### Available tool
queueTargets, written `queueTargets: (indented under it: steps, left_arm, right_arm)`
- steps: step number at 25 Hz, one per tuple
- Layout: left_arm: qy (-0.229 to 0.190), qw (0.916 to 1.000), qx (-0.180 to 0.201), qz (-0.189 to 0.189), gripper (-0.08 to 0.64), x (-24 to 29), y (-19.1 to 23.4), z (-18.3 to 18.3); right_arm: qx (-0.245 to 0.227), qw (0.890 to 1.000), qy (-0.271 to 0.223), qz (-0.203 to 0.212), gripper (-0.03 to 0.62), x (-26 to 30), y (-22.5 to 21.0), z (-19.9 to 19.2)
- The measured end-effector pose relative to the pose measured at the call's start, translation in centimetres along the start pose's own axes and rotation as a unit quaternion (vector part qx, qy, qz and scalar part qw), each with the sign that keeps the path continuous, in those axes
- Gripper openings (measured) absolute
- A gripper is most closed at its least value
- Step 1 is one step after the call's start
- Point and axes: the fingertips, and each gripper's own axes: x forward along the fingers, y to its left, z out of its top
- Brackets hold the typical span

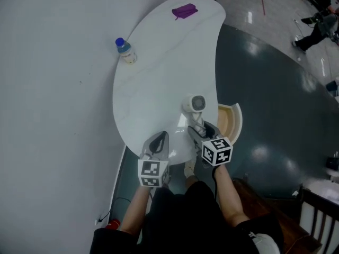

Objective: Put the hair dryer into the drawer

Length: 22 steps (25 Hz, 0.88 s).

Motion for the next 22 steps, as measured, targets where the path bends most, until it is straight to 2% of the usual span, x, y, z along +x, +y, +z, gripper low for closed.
queueTargets:
  steps: [13,22]
  left_arm:
    - [-0.009,0.9980,0.032,-0.053,0.008,5.1,-9.1,2.8]
    - [0.000,0.9950,0.046,-0.089,0.008,7.9,-13.2,2.6]
  right_arm:
    - [0.029,0.997,-0.032,-0.062,0.253,-8.7,-9.0,0.8]
    - [0.048,0.993,-0.038,-0.099,0.253,-11.6,-13.3,-0.4]
